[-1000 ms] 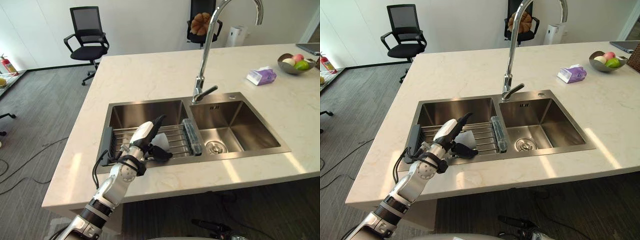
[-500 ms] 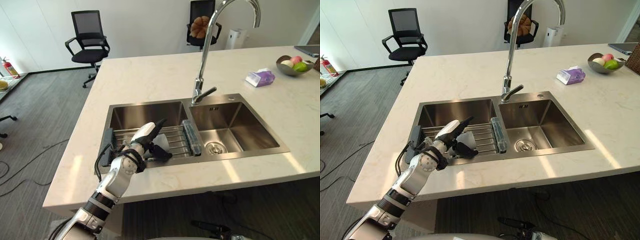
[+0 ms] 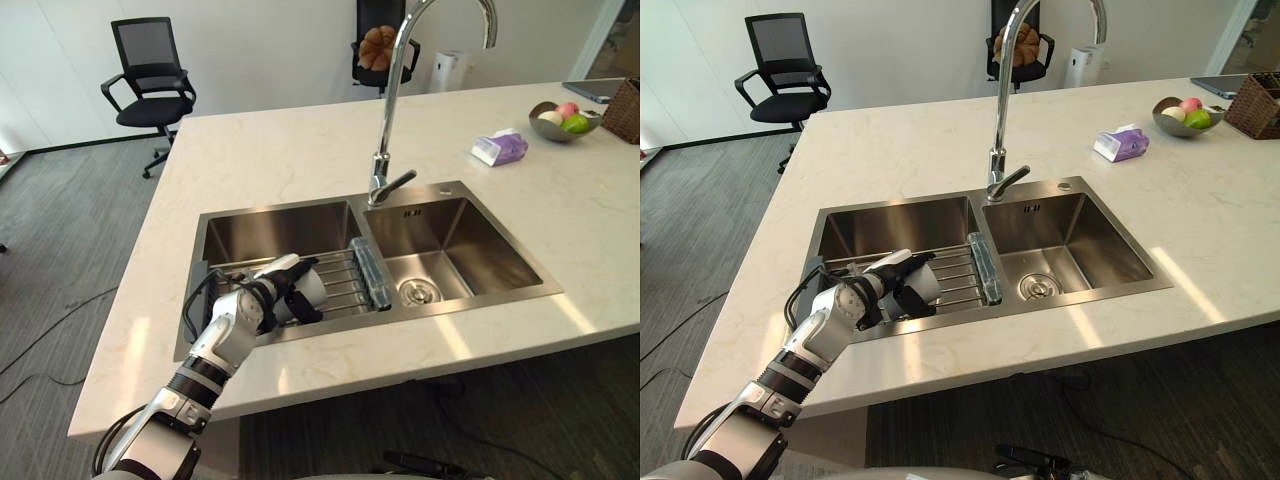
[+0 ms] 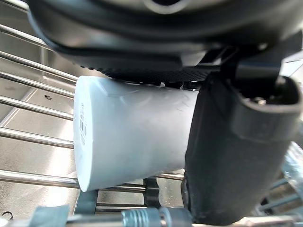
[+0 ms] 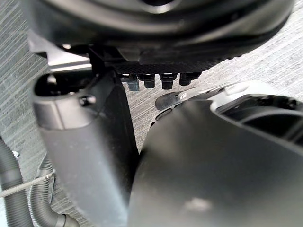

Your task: Walk over to the sink, pick up the cup, carry it to the dishwasher, place the cup inside the dishwasher, then close the dishwasher door

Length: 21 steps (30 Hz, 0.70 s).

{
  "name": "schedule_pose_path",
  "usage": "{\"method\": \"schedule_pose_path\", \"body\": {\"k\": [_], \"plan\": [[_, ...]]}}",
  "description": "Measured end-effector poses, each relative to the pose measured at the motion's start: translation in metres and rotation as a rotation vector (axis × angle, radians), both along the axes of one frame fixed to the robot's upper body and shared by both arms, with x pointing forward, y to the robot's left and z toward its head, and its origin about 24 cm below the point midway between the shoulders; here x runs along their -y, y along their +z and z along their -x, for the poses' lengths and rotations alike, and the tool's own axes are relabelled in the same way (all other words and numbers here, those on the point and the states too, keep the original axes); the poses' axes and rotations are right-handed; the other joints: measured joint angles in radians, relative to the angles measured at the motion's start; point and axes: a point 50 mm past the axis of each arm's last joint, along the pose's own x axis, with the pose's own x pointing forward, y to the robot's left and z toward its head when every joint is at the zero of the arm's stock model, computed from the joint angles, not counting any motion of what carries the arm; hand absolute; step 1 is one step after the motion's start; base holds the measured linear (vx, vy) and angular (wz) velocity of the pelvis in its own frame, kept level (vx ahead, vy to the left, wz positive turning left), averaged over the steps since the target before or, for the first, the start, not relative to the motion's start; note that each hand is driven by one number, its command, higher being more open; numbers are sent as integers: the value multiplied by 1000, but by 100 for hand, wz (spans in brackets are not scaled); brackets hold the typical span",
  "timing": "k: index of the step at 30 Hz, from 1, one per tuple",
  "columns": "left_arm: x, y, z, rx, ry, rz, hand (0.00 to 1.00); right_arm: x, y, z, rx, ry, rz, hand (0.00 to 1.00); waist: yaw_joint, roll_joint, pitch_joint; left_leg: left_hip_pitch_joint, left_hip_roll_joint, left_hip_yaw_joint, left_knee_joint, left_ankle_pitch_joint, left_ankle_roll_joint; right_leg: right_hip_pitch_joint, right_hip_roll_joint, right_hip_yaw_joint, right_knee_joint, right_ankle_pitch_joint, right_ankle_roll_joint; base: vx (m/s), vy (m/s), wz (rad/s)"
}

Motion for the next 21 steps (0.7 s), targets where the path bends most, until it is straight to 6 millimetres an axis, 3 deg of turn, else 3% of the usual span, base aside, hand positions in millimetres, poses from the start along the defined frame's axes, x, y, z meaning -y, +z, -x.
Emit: {"method": "schedule_pose_path", "body": {"k": [4,5,10,15,21], "plan": [[-6,-4,-4,-18,26,-28,100,-1,0,-1,6,9,-13,100,-9,1,0,2,5,4,0,-1,-2,0,5,3,0,0,0,-4,-25,-3],[-7,-5,-4,-18,28,-29,0,-1,0,-1,5,10,-14,100,-9,1,0,3,6,4,0,-1,-2,0,6,3,0,0,0,-23,-30,-2],[-13,-9,-6,21,90,-15,0,-1,0,-1,7,10,-23,100,-10,1,0,6,9,8,0,-3,-6,0,10,6,0,-4,0,-21,-18,-2],[-31,-11,-11,65,203,36,0,-1,1,0,13,11,-30,100,-11,2,-1,6,15,8,0,-2,-10,0,15,5,0,-7,-3,-2,-21,0],[-39,-16,-4,134,305,267,0,0,1,3,11,9,-28,100,5,3,-1,1,19,-3,0,3,-11,0,18,-6,0,-5,-8,1,-12,3]]}}
